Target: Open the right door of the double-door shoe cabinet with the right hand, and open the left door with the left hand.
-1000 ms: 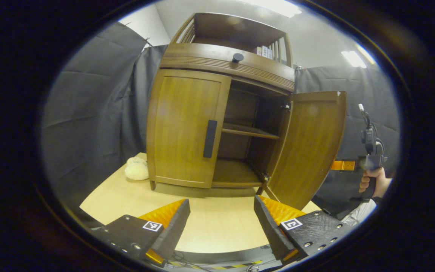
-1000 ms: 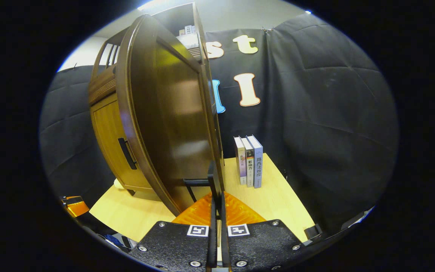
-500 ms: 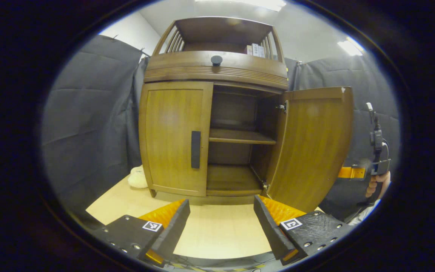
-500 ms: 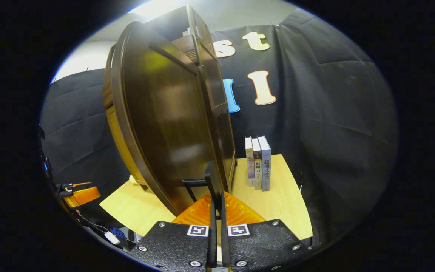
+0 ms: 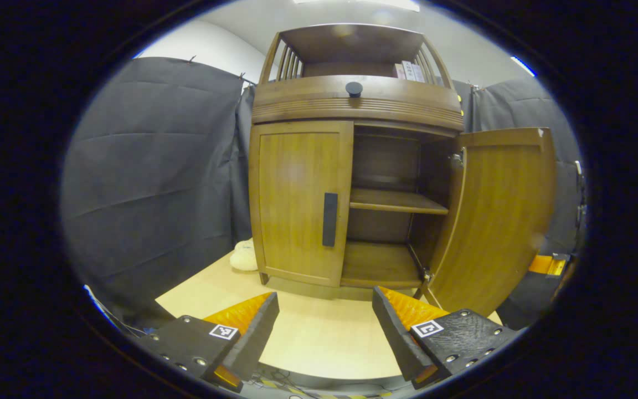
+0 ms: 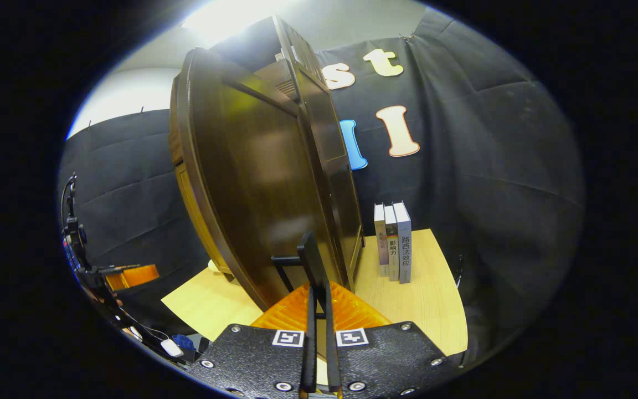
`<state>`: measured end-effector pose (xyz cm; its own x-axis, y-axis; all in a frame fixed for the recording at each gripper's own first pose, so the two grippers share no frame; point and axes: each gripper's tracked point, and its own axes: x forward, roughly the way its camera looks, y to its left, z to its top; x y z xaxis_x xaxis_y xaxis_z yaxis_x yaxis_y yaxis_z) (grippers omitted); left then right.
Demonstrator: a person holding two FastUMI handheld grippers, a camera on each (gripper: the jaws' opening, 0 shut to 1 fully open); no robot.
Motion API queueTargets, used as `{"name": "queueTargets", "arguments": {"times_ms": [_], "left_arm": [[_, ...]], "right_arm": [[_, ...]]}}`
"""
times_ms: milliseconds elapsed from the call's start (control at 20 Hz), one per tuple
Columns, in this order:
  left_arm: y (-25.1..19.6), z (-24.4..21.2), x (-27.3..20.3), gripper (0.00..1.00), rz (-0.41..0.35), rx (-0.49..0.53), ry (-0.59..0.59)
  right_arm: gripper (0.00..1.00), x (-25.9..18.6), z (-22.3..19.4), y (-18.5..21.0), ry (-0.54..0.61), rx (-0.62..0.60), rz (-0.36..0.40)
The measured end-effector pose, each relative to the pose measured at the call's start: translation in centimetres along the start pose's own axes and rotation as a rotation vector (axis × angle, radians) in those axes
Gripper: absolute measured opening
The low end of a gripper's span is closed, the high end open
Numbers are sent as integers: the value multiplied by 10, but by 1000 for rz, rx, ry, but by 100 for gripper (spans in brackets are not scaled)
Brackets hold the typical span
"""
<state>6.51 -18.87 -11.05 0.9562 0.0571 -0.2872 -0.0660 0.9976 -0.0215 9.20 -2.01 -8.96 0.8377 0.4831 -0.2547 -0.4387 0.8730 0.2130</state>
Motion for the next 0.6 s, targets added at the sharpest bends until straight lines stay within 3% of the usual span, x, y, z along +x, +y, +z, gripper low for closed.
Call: {"name": "queueTargets", "arguments": {"times_ms": [100,250,300,350,450,600], "left_arm": [[9,16,31,100,-19,5,-22],[16,31,91,100,-74,16,-43],[15,35,110,89,-106,22,-38],[15,38,128,93,-133,35,-40],[20,47,163,100,-156,69,-51],[13,54,210,100,-201,95,-68]], "right_arm": [[9,-13,-9,-12,7,-8,-63],[58,-35,-19,-44,-7,60,-245],[75,-46,-25,-45,-5,114,-298],[92,-53,-29,-49,-22,157,-360],[95,-74,-30,-56,-73,223,-501],[95,-110,-32,-61,-149,275,-687]]}}
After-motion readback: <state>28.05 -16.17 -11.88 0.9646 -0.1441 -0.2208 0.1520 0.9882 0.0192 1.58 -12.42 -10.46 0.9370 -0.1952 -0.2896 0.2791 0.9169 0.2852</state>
